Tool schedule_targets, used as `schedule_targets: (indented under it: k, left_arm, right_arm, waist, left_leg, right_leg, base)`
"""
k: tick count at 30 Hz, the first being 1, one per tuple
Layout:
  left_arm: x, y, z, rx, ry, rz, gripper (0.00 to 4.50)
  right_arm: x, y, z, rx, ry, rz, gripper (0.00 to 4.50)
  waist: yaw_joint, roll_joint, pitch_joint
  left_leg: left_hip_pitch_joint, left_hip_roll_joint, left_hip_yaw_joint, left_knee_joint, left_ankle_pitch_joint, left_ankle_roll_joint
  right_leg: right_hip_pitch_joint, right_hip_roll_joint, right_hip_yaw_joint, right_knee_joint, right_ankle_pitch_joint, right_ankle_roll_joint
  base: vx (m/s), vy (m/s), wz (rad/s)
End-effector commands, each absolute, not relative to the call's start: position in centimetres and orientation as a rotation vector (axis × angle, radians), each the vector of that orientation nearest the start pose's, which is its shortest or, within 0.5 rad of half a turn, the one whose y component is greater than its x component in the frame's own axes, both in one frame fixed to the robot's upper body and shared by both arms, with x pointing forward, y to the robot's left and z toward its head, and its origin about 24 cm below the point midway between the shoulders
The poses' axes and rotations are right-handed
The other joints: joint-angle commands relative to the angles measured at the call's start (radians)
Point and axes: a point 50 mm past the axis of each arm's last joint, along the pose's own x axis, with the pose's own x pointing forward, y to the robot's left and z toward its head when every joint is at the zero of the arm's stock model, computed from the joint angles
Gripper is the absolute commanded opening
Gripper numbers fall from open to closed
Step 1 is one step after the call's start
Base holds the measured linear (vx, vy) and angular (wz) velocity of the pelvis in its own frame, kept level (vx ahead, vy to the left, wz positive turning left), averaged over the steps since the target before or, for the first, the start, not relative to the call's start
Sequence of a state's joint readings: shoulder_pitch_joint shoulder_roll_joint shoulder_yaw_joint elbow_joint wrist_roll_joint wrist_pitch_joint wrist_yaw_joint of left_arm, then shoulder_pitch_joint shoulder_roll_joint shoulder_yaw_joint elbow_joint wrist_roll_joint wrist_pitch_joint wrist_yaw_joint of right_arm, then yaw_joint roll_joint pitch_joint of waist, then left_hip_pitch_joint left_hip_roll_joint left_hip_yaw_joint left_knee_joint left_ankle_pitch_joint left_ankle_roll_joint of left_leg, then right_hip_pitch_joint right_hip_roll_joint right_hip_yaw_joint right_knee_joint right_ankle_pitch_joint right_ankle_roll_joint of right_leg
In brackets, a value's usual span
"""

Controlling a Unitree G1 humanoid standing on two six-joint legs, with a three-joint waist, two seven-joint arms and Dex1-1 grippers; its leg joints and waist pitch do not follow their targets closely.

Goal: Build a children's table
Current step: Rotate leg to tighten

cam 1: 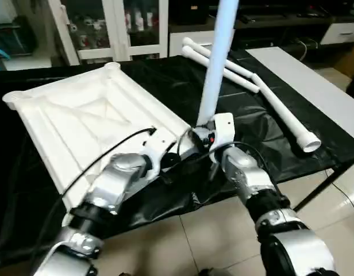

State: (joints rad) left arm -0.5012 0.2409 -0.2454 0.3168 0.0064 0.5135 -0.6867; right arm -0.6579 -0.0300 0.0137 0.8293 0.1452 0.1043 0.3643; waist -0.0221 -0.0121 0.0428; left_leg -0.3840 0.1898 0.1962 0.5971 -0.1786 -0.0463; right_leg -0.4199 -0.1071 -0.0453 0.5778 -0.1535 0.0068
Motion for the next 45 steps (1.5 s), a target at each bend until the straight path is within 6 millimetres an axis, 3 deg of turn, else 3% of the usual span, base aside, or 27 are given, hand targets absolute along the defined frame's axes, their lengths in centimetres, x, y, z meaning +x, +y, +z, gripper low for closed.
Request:
schedule_targets:
  k: [1,4,9,16,24,25,27,36,45]
  left_arm:
    - [30.8,11.4,3.9,0.281,0.537,-0.9,0.0]
    - [30.3,11.6,3.8,0.285,0.544,-0.966,0.0]
    - [28.7,12.6,4.1,0.314,0.564,-1.171,0.0]
    - [27.8,13.1,4.5,0.308,0.591,-1.289,0.0]
    - [27.7,13.3,4.7,0.308,0.592,-1.305,0.0]
    - [27.7,13.4,4.7,0.308,0.593,-1.306,0.0]
    - [27.7,13.4,4.7,0.308,0.594,-1.306,0.0]
    - [27.6,13.6,4.7,0.309,0.6,-1.302,0.0]
    - [27.9,13.4,4.6,0.307,0.591,-1.281,0.0]
  right_arm:
    - [34.5,-8.2,4.8,0.067,0.263,0.696,3.94]
    - [33.9,-8.9,4.9,0.038,0.266,0.776,4.14]
    - [31.6,-12.4,5.4,-0.085,0.303,0.997,4.14]
    - [31.3,-14.7,6.3,-0.122,0.32,1.042,4.14]
    - [30.8,-15.1,5.9,-0.156,0.363,1.094,4.14]
    - [30.7,-15.0,5.8,-0.159,0.37,1.105,4.0]
    - [30.6,-15.1,5.7,-0.159,0.377,1.113,3.83]
    - [30.6,-15.2,5.5,-0.154,0.39,1.119,3.02]
    - [31.1,-15.0,5.1,-0.103,0.362,1.035,2.72]
  waist:
    - [0.01,0.006,-0.062]
    - [0.014,0.009,-0.063]
    - [0.027,0.014,-0.064]
    - [0.044,0.016,-0.06]
    - [0.053,0.013,-0.063]
    - [0.053,0.006,-0.063]
    - [0.055,0.01,-0.064]
    - [0.055,0.009,-0.063]
    - [0.053,0.01,-0.064]
  left_leg:
    - [0.018,0.028,-0.017,-0.087,-0.37,-0.001]
    - [0.019,0.03,-0.016,-0.087,-0.338,0.008]
    - [0.027,0.032,-0.009,-0.083,-0.3,0.031]
    - [0.032,0.035,-0.009,-0.087,-0.319,0.003]
    - [0.028,0.033,-0.01,-0.086,-0.289,-0.003]
    - [0.027,0.033,-0.008,-0.084,-0.279,0.002]
    - [0.027,0.033,-0.008,-0.083,-0.262,0.009]
    - [0.027,0.033,-0.009,-0.083,-0.272,0.008]
    - [0.026,0.032,-0.009,-0.081,-0.264,0.01]
  right_leg:
    - [0.039,-0.02,0.02,-0.062,-0.28,-0.184]
    - [0.043,-0.02,0.02,-0.059,-0.247,-0.202]
    - [0.042,-0.018,0.024,-0.052,-0.185,-0.225]
    - [0.039,-0.016,0.026,-0.053,-0.223,-0.226]
    - [0.044,-0.019,0.027,-0.049,-0.208,-0.217]
    - [0.045,-0.019,0.027,-0.048,-0.197,-0.221]
    - [0.046,-0.02,0.027,-0.046,-0.183,-0.226]
    - [0.046,-0.02,0.027,-0.048,-0.211,-0.222]
    - [0.046,-0.021,0.027,-0.047,-0.202,-0.227]
  base:
    - [0.0,0.0,0.0]
    - [0.019,-0.002,0.02]
    - [0.0,0.0,0.0]
    - [0.0,0.0,0.0]
    - [0.0,0.0,0.0]
    - [0.0,0.0,0.0]
    - [0.0,0.0,0.0]
    - [0.0,0.0,0.0]
    - [0.0,0.0,0.0]
